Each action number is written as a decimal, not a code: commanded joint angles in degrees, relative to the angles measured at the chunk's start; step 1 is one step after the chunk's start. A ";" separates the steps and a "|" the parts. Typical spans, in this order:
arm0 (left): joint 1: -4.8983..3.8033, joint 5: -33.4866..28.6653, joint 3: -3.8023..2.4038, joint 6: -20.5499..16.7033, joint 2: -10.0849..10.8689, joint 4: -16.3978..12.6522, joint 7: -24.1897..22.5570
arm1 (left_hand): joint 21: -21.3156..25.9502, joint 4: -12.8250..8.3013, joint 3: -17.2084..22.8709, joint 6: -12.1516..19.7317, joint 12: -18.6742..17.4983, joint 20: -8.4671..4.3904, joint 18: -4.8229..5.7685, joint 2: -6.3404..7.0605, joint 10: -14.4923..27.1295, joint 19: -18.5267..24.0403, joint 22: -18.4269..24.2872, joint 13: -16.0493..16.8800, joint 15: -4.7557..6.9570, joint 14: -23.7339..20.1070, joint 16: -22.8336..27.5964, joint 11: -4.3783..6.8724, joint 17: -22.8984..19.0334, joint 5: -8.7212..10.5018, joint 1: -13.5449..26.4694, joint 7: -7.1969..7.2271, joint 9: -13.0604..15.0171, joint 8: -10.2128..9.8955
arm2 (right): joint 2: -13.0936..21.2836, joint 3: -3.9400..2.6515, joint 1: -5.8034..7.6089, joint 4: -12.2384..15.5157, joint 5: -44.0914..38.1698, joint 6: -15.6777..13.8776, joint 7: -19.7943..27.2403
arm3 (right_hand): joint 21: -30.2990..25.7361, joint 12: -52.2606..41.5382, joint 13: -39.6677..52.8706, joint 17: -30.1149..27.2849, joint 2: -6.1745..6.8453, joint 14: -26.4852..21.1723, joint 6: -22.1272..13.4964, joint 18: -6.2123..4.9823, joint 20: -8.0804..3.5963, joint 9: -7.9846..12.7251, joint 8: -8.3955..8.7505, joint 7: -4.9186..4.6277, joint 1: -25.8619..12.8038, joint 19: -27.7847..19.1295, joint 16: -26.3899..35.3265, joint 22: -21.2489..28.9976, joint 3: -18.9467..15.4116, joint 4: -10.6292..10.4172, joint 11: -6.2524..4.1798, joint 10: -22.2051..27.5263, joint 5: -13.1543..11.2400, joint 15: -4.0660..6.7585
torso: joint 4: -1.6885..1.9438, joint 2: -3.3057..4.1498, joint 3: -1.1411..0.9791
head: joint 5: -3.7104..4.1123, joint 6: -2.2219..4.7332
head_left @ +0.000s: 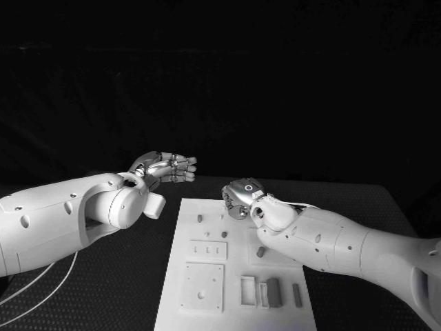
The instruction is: Assemble the parts on the task board
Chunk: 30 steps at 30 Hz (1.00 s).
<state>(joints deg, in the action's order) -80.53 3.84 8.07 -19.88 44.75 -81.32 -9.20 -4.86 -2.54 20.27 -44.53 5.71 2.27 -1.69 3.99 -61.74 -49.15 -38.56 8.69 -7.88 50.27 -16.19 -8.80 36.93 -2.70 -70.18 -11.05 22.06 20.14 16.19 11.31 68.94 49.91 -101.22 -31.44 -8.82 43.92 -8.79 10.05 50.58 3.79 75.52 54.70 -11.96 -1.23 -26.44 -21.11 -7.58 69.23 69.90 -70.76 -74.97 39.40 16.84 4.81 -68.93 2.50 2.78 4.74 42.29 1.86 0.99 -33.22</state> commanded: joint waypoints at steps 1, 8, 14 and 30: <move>-0.34 0.01 -0.05 -0.16 -0.01 -0.31 -1.11 | 0.30 -0.38 0.04 -0.16 -0.28 0.15 0.32 0.11 -0.54 -0.09 0.08 0.10 -0.28 0.09 0.35 -0.03 0.06 -0.32 0.57 -0.41 -0.09 -0.39 | -0.42 0.05 -0.02 -0.48 -1.22 -0.83 -0.39 | 0.26 -0.36 0.10 0.05 0.52 -0.32 0.48 -3.04 -0.37 -0.02 -0.26 0.01 0.02 -0.03 -0.40 -1.31 0.38 -0.10 -1.19 -3.33 0.22 0.02 | 0.22 0.34 0.12 | 0.15 0.06; -1.00 0.01 -0.06 -0.28 0.32 -1.14 -1.28 | 0.33 -0.49 0.12 -0.18 -0.34 0.15 0.32 0.13 -0.57 -0.10 0.08 0.12 -0.28 0.09 0.39 -0.03 0.08 -0.33 0.61 -0.40 -0.09 -0.40 | -0.75 0.17 -0.03 -0.93 -1.26 -0.80 -0.38 | 0.31 -0.33 0.09 0.05 0.56 -0.33 0.48 -3.04 -0.36 -0.01 -0.26 0.01 0.01 -0.04 -0.44 -1.30 0.43 -0.10 -1.19 -3.35 0.22 0.01 | 0.58 0.93 0.26 | 0.59 0.02; -1.59 0.01 -0.06 -0.54 0.85 -2.04 -1.37 | 0.35 -0.62 0.20 -0.23 -0.38 0.15 0.33 0.16 -0.61 -0.11 0.07 0.14 -0.28 0.10 0.43 -0.03 0.11 -0.32 0.64 -0.36 -0.09 -0.40 | -0.97 0.25 -0.03 -1.43 -1.35 -0.77 -0.32 | 0.33 -0.31 0.09 0.04 0.58 -0.34 0.49 -3.04 -0.36 -0.01 -0.25 0.01 0.01 -0.05 -0.46 -1.30 0.46 -0.11 -1.19 -3.36 0.22 0.01 | 0.83 1.44 0.32 | 0.68 0.32; -2.21 0.01 -0.08 -0.59 1.45 -2.96 -1.37 | 0.41 -0.92 0.39 -0.29 -0.52 0.16 0.35 0.28 -0.68 -0.14 0.07 0.19 -0.30 0.12 0.53 -0.03 0.17 -0.32 0.82 -0.32 -0.11 -0.42 | -1.25 0.27 -0.03 -1.95 -1.53 -0.82 -0.32 | 0.41 -0.23 0.06 0.03 0.68 -0.36 0.50 -3.04 -0.34 0.01 -0.24 0.01 -0.02 -0.08 -0.52 -1.29 0.55 -0.11 -1.17 -3.40 0.22 -0.01 | 1.24 2.27 0.48 | 0.62 0.23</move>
<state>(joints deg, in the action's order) -82.60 3.82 8.05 -20.35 46.20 -84.11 -9.71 -4.64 -3.17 20.58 -44.73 5.50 2.26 -1.69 4.22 -62.15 -49.14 -38.56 8.79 -7.88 50.27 -15.96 -8.79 37.04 -2.70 -69.95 -11.25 22.02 19.93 15.08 11.54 68.98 47.88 -101.88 -31.95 -9.18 44.13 -8.92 10.13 50.57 4.25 75.53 54.70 -11.96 -1.32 -26.40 -21.08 -7.58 68.77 69.75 -70.96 -74.97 39.54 16.68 4.39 -69.35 2.43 2.99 5.94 44.48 2.31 1.67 -32.87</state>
